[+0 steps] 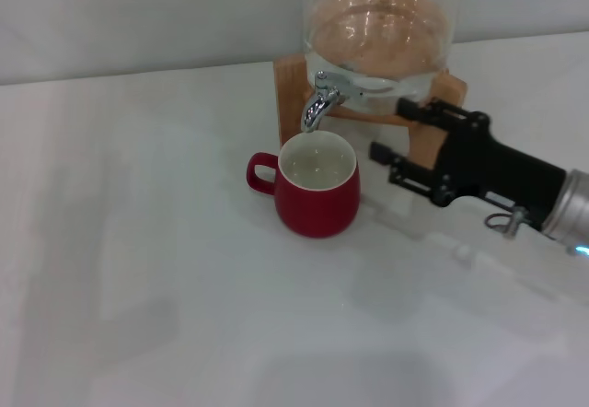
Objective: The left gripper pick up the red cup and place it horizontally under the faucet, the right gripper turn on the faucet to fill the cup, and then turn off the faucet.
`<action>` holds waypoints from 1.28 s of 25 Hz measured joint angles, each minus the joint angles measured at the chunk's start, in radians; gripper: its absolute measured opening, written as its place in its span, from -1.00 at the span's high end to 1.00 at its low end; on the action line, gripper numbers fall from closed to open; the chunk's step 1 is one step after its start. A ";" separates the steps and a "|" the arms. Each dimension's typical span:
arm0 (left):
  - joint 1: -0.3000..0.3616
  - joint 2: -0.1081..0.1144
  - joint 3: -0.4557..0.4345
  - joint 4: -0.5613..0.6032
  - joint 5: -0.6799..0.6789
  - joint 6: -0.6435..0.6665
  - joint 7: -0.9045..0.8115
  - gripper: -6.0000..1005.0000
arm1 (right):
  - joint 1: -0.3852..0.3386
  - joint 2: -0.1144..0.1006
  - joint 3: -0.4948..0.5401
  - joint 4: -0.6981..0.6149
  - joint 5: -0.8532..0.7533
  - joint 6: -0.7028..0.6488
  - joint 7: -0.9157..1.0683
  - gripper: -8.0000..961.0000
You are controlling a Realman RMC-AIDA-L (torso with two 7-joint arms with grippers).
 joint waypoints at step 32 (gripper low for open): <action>0.029 -0.005 0.009 0.009 -0.001 -0.003 -0.007 -0.47 | 0.039 0.001 0.634 0.112 0.207 -0.134 -0.133 -0.41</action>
